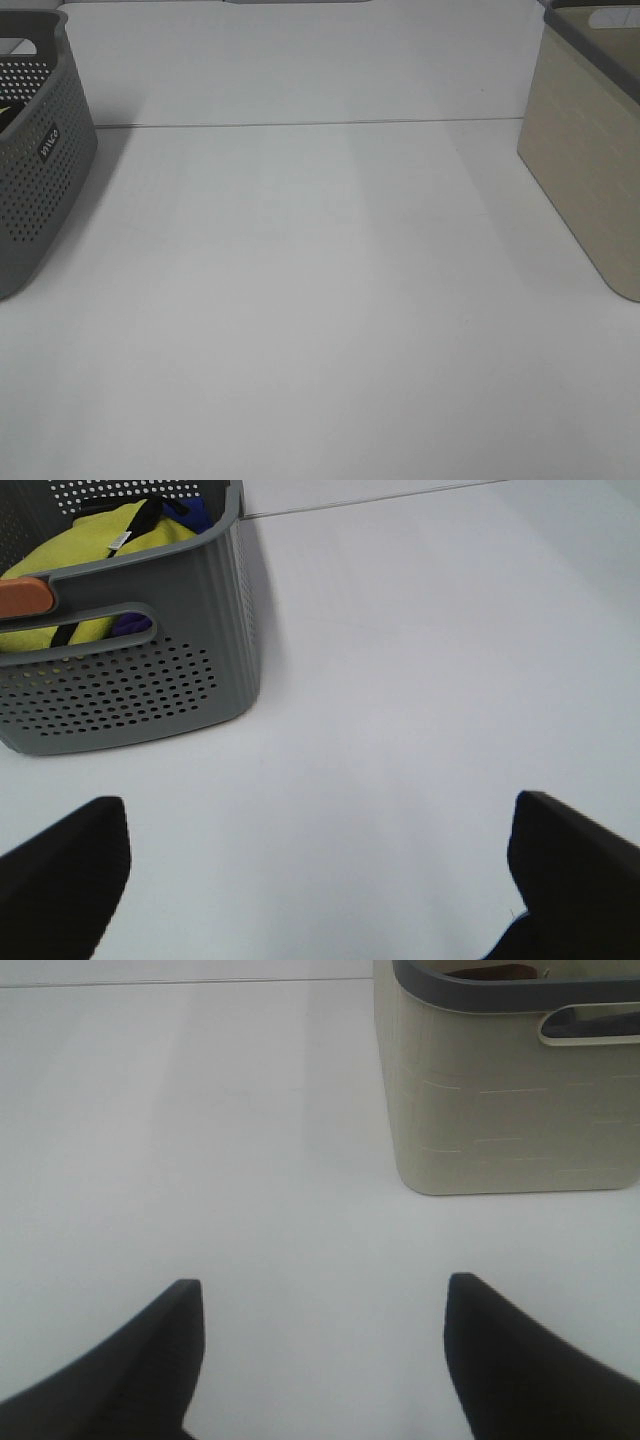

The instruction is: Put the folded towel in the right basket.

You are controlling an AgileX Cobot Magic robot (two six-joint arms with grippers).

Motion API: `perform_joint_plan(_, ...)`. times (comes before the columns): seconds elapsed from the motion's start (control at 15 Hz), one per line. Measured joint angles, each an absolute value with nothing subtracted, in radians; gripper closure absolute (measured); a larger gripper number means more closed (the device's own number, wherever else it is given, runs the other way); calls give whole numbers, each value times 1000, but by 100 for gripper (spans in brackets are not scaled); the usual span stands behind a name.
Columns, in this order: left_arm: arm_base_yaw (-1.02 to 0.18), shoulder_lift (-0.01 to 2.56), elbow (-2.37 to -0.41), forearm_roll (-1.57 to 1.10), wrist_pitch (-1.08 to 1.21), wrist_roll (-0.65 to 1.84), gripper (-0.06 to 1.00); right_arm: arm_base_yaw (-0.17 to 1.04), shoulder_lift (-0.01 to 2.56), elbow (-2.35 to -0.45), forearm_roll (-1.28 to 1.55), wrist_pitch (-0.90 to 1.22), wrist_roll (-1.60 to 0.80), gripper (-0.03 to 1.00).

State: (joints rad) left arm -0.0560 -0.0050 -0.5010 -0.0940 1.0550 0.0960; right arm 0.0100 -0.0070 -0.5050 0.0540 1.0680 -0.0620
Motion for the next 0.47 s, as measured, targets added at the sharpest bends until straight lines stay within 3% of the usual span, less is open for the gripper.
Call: perform_joint_plan(0.47,-56,-5,-501,-94,1055,96,-3,10,-7,-505,54,1068,-62,32)
